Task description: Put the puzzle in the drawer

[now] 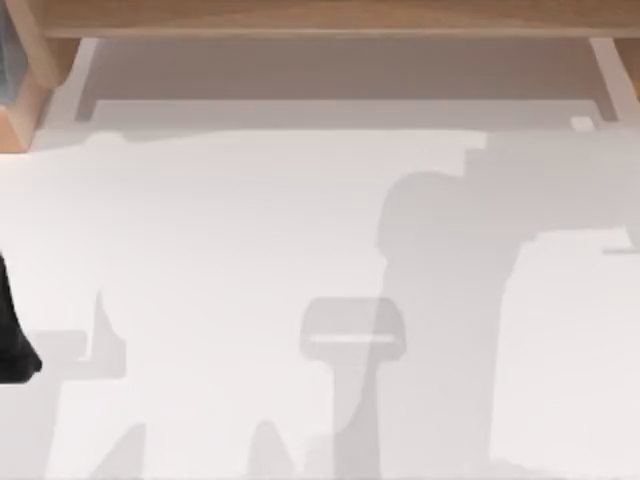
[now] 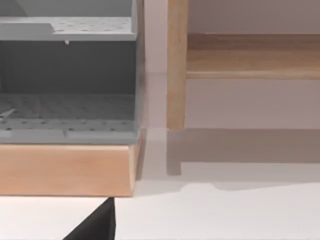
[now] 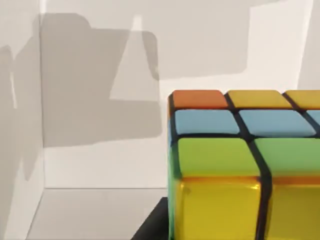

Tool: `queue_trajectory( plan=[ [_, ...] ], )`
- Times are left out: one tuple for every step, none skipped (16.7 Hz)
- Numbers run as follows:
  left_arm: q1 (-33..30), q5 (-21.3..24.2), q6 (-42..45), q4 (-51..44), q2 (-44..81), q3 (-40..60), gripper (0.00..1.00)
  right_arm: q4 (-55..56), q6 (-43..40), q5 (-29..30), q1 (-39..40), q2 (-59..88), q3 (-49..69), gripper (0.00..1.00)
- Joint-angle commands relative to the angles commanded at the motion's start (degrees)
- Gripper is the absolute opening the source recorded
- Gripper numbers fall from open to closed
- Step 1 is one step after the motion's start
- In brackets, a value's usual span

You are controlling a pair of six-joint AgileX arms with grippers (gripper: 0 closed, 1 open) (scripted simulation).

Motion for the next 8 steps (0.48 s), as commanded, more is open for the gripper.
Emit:
queue_trajectory(
  plan=[
    [0.0,0.0,0.0,0.0,0.0,0.0,1.0,-0.8,0.2,-1.0,-1.1,2.7,2.2,0.0],
    [0.0,0.0,0.0,0.0,0.0,0.0,1.0,-1.5,0.4,-2.1,-2.1,5.3,4.2,0.0],
    [0.0,0.0,0.0,0.0,0.0,0.0,1.0,-2.0,0.6,-3.0,-2.7,7.5,5.6,0.0],
    [0.0,0.0,0.0,0.0,0.0,0.0,1.0,-2.4,0.7,-3.8,-3.1,9.3,6.7,0.0],
    [0.0,0.0,0.0,0.0,0.0,0.0,1.0,-2.8,0.9,-4.4,-3.3,10.9,7.6,0.0],
    [0.0,0.0,0.0,0.0,0.0,0.0,1.0,-2.9,1.0,-4.8,-3.4,11.8,8.0,0.0],
    [0.0,0.0,0.0,0.0,0.0,0.0,1.0,-3.0,1.0,-5.0,-3.4,12.1,8.2,0.0],
    [0.0,0.0,0.0,0.0,0.0,0.0,1.0,-3.0,1.0,-5.0,-3.4,12.1,8.2,0.0]
  ],
)
